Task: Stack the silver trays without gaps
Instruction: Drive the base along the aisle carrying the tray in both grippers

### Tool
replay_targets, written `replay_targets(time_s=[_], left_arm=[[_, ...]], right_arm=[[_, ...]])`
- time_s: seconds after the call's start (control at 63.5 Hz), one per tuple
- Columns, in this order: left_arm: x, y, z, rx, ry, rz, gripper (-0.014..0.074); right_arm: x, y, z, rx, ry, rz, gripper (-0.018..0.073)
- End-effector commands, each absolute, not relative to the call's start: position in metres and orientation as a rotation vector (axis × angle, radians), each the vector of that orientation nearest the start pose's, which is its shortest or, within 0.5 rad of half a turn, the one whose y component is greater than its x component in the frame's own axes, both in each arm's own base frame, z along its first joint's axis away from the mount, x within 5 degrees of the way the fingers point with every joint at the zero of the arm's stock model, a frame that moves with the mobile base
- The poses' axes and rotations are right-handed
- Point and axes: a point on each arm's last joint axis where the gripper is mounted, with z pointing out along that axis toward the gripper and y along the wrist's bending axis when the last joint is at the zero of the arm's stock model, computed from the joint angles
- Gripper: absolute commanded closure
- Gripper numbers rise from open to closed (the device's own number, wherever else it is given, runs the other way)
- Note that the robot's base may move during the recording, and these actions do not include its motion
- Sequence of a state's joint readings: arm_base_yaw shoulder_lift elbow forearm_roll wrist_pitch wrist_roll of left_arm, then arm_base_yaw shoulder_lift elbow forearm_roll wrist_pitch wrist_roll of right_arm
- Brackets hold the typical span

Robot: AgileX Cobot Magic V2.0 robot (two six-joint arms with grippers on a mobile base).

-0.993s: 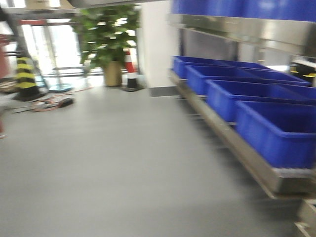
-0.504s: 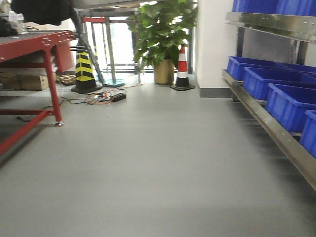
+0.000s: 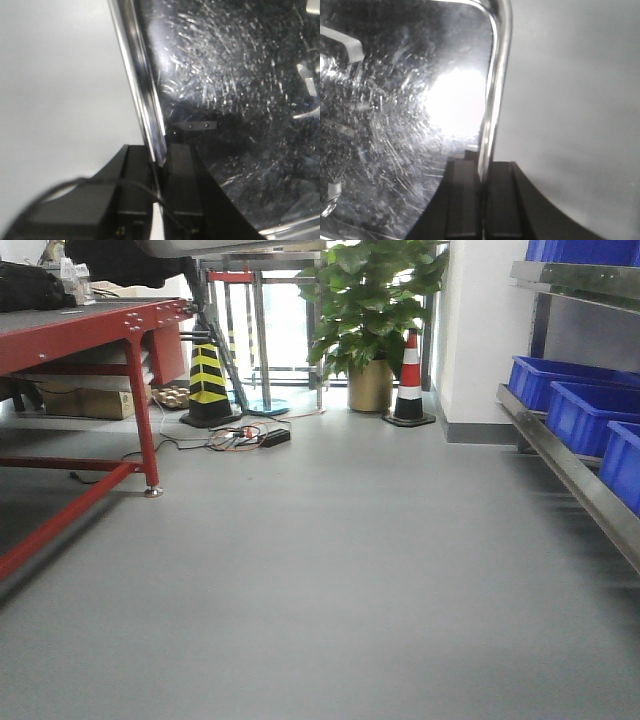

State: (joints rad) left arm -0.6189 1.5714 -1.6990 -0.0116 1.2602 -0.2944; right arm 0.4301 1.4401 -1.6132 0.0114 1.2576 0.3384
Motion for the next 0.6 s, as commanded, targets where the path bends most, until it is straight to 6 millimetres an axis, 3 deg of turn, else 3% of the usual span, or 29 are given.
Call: replay_targets(time_s=[0.0,0.583], left_arm=[[0.2456,-0.1913,0.4162,0.51,2.616,-0.421,0.0645],[0.2435,-0.1941,0.4166,0.511,2.626,-0.472,0.0645]], right_arm=[[0.2403,0.1184,0.4354,-0.158,2.604,0.359,0.0504],[0.2403,0.1184,0.4354,-0.158,2.604,0.359,0.0504]])
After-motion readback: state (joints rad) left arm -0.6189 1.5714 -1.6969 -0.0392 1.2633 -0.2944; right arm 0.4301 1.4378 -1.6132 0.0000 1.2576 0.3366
